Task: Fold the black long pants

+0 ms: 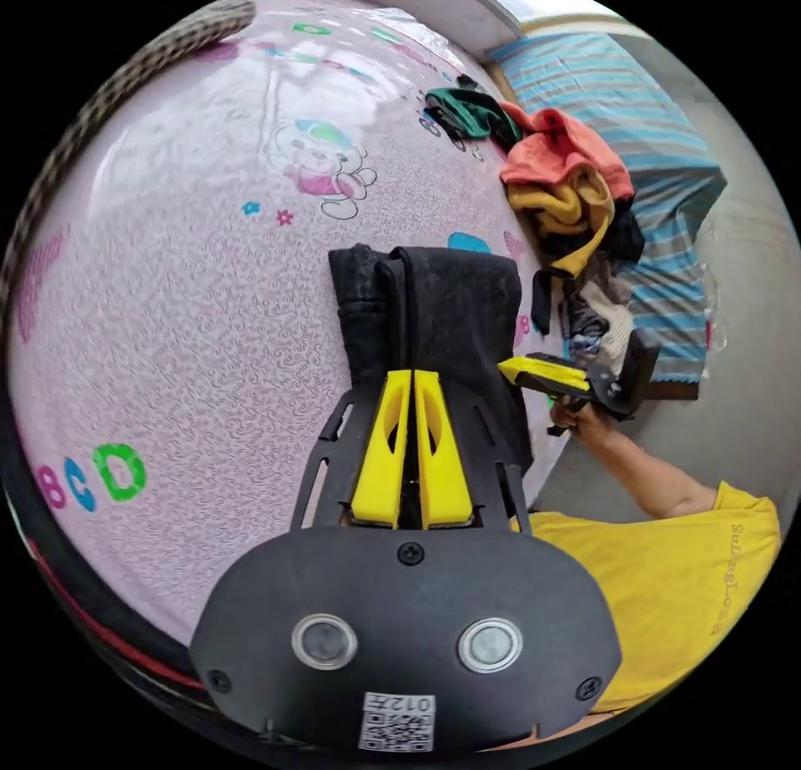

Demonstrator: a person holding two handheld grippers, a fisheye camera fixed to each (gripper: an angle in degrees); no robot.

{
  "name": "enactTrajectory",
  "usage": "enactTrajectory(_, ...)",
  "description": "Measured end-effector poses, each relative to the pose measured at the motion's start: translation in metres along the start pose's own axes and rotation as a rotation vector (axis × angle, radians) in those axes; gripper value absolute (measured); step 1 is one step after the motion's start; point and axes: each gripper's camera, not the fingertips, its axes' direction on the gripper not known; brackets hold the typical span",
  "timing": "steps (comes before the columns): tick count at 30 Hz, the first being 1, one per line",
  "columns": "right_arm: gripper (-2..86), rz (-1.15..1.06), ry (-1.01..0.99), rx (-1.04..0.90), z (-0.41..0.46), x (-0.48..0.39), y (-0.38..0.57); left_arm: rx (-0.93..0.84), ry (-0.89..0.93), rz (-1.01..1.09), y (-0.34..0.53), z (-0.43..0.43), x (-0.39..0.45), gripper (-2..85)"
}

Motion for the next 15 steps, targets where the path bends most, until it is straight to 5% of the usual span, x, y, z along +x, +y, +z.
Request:
enactTrajectory(4, 0.0, -0.103, 0.086, -0.035, 0.001, -0.017, -0.004, -0.142, -0.152, 0.092, -0.031, -0.004, 0.032, 0.0)
enactTrajectory(8, 0.0, -0.115, 0.098, -0.031, 0.0, -0.02, -0.004, -0.186, -0.115, 0.058, -0.046, -0.009, 0.035, 0.0)
enactTrajectory(15, 0.1, 0.048, -0.006, -0.007, -0.032, -0.009, 0.005, 0.068, -0.009, -0.014, 0.009, -0.107, 0.058, 0.4)
